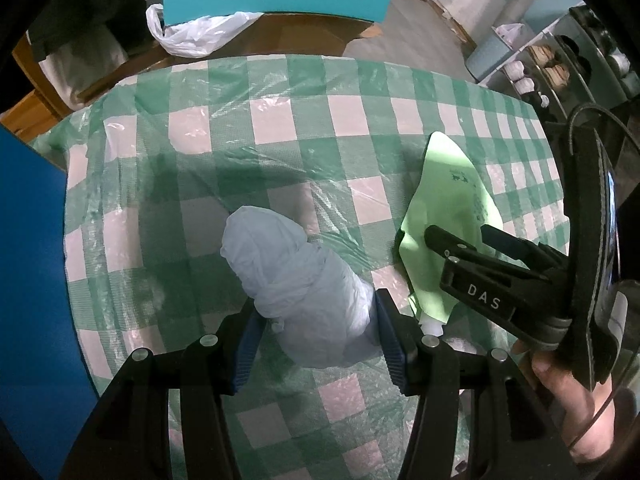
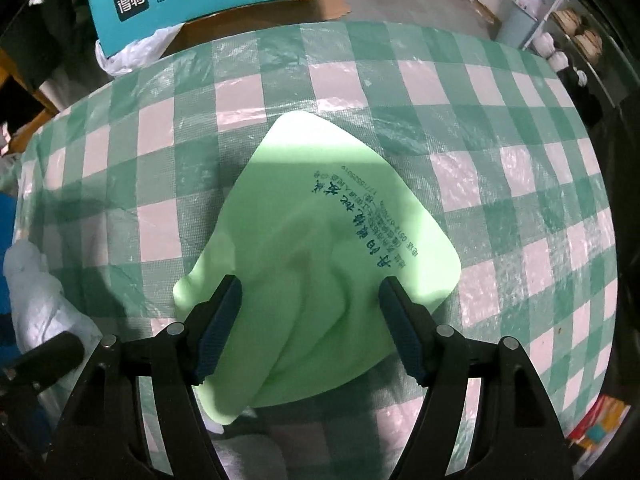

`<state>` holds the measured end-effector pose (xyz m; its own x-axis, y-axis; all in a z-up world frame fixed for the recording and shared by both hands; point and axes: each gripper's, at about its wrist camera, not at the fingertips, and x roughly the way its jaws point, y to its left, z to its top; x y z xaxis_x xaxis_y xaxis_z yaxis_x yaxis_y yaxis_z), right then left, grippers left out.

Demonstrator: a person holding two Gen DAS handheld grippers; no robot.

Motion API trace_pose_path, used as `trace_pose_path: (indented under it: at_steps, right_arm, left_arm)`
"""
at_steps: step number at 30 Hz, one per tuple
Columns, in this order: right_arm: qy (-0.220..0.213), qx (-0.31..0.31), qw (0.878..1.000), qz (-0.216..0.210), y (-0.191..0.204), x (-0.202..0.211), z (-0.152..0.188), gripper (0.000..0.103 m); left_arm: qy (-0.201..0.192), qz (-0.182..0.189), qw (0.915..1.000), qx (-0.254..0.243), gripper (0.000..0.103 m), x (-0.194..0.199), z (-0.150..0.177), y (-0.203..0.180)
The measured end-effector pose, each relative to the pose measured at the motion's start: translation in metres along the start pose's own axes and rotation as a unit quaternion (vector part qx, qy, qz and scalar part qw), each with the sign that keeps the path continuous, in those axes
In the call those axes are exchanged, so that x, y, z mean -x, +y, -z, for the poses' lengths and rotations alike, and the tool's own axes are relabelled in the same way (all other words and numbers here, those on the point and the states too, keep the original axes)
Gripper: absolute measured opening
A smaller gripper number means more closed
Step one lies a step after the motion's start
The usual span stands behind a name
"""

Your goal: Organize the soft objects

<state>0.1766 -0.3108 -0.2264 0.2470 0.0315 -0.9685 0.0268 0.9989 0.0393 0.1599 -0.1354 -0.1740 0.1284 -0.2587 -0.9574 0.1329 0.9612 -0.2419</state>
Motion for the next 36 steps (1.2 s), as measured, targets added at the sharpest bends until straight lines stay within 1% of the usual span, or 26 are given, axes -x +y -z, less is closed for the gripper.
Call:
trace_pose_path:
  at_steps: [2, 3, 4, 5, 6, 7, 8, 13, 23, 31, 36]
  right_arm:
    - [-0.001, -0.001, 1.0, -0.002, 0.001, 0.001, 0.001, 0.064]
    - [-0.003, 0.003, 1.0, -0.002, 0.004, 0.001, 0.0, 0.054]
    - [-0.005, 0.007, 1.0, -0.004, 0.007, 0.003, 0.0, 0.039]
    - [-0.008, 0.012, 1.0, -0.007, 0.01, 0.006, 0.0, 0.03]
    - [-0.01, 0.013, 1.0, -0.008, 0.011, 0.007, 0.001, 0.009]
    - [-0.01, 0.012, 1.0, -0.01, 0.011, 0.008, 0.001, 0.006]
    - [-0.012, 0.009, 1.0, -0.016, 0.011, 0.008, 0.0, 0.006]
    - [-0.016, -0.014, 0.997, -0.073, 0.003, 0.01, -0.004, 0.003]
    - [-0.077, 0.001, 0.992, -0.098, 0.011, 0.057, -0.004, 0.002]
    - [-0.112, 0.014, 0.988, -0.107, 0.017, 0.09, -0.003, 0.002]
    - [-0.134, 0.024, 0.985, -0.109, 0.02, 0.109, -0.002, 0.002]
  left_arm:
    - [0.0, 0.002, 1.0, 0.001, 0.055, 0.0, 0.0, 0.001]
    - [0.001, 0.002, 1.0, 0.002, 0.055, 0.001, 0.0, 0.002]
    - [0.001, 0.003, 1.0, 0.003, 0.055, 0.001, 0.0, 0.003]
    - [0.0, 0.003, 1.0, 0.004, 0.055, 0.002, 0.0, 0.004]
    - [0.0, 0.004, 1.0, 0.006, 0.055, 0.003, 0.0, 0.004]
    - [-0.001, 0.004, 1.0, 0.006, 0.055, 0.004, 0.001, 0.004]
    - [-0.002, 0.004, 1.0, 0.005, 0.055, 0.005, 0.002, 0.005]
    - [-0.006, 0.007, 0.9999, 0.007, 0.055, 0.011, 0.003, 0.005]
    - [-0.016, 0.01, 0.9998, 0.004, 0.055, 0.024, 0.008, 0.006]
    - [-0.025, 0.01, 0.9996, 0.001, 0.055, 0.038, 0.013, 0.004]
    - [-0.04, 0.003, 0.9992, -0.005, 0.055, 0.052, 0.017, 0.001]
